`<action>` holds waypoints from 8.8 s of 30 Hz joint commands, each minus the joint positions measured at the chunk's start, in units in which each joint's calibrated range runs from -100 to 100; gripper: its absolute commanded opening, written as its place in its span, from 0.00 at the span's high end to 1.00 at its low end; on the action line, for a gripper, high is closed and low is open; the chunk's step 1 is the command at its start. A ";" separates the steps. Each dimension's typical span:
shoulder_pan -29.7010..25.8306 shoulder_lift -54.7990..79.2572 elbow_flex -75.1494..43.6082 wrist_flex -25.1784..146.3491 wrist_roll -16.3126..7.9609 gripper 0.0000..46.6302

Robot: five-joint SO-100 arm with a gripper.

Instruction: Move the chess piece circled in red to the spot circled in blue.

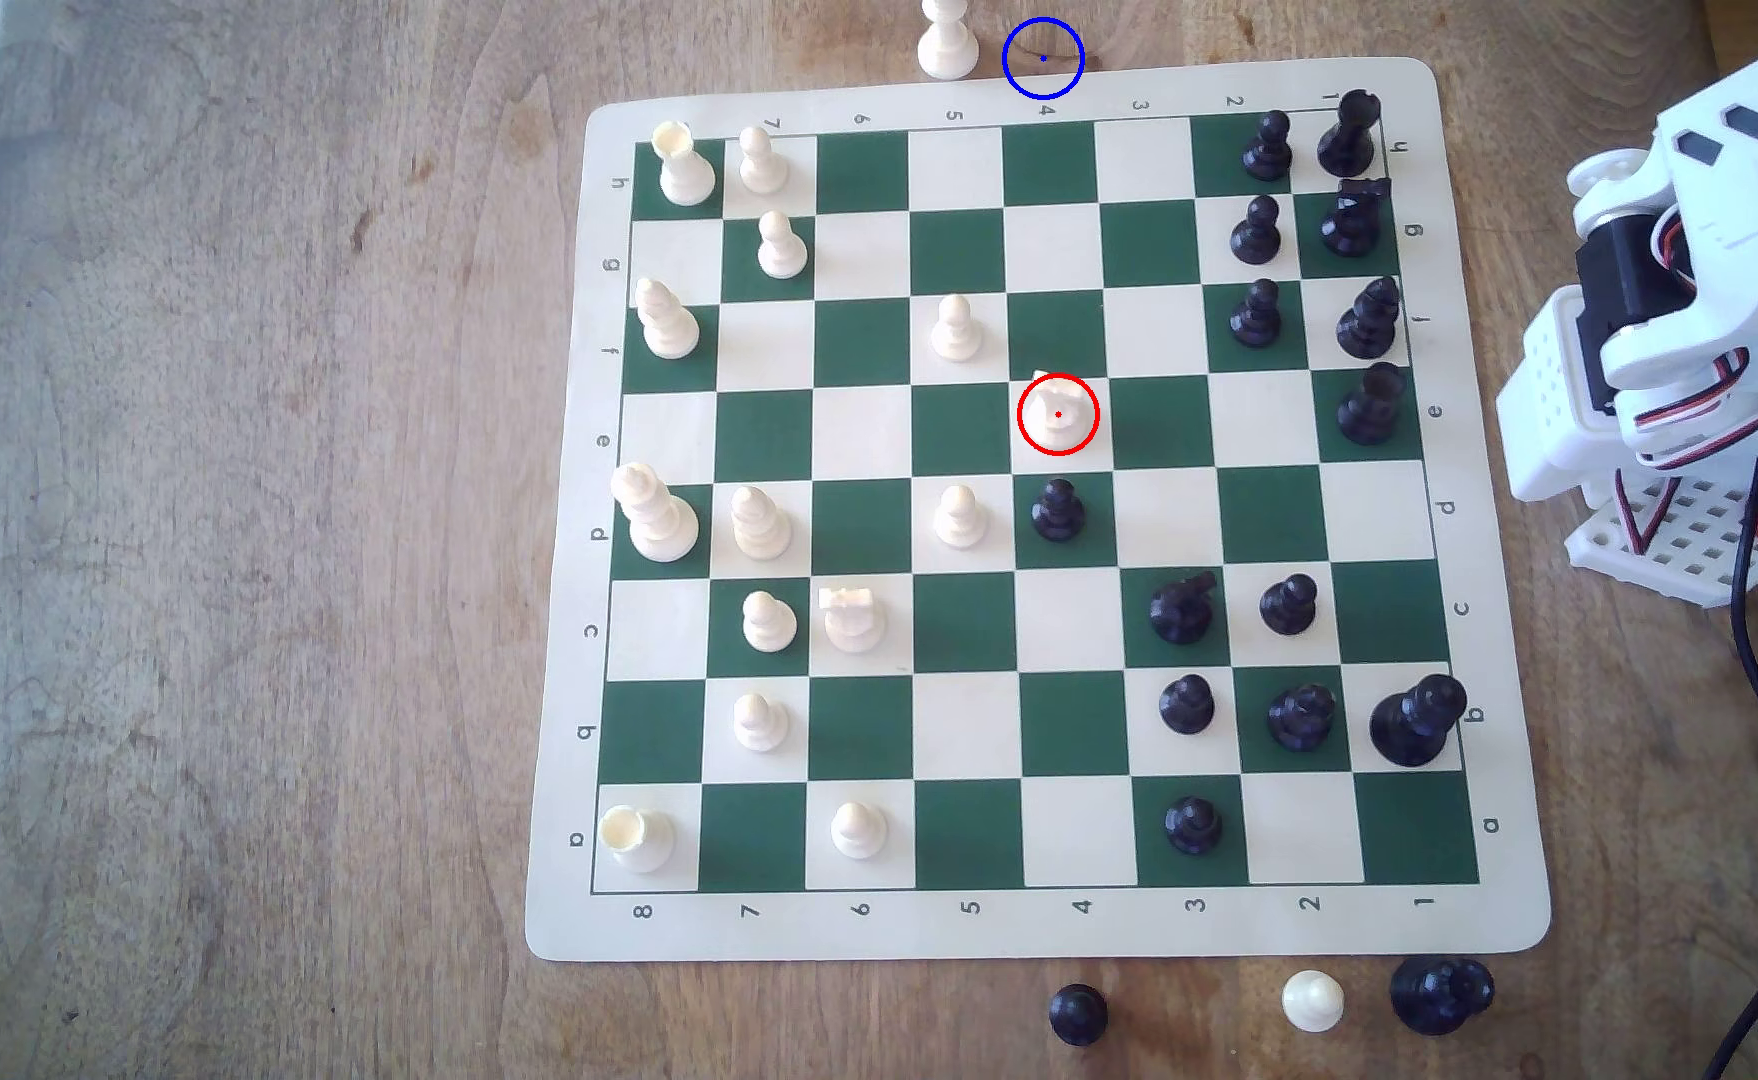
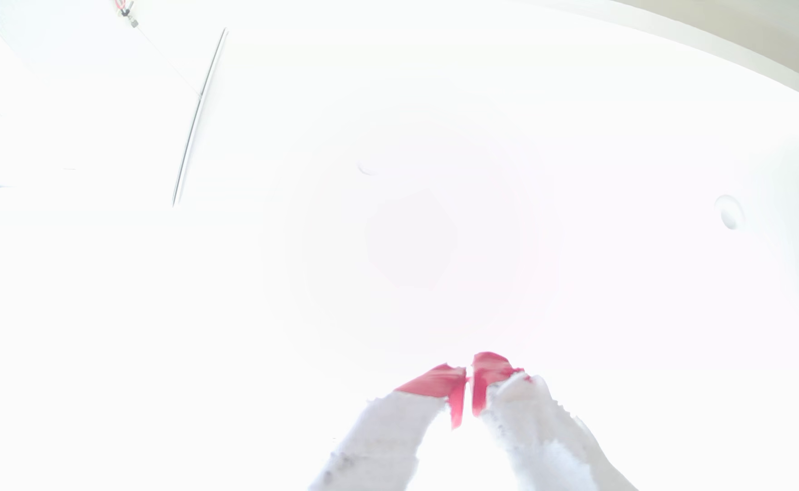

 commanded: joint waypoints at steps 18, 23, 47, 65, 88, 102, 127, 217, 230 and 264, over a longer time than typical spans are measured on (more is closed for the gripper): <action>-2.95 -0.20 -15.05 73.34 -0.15 1.00; -1.46 -0.11 -25.39 106.18 -0.20 1.00; 7.93 26.80 -49.50 158.92 -5.23 0.83; 9.49 51.33 -62.74 166.87 -12.16 0.67; 7.53 63.13 -55.76 160.15 -12.75 0.67; 6.99 68.90 -54.13 155.24 -13.53 0.67; 6.60 74.59 -49.69 140.33 -14.55 0.70; 33.50 100.82 -94.20 153.52 -8.60 0.96; 34.28 104.90 -94.93 150.08 -7.62 0.96; 34.99 106.51 -92.66 147.54 -7.08 0.96</action>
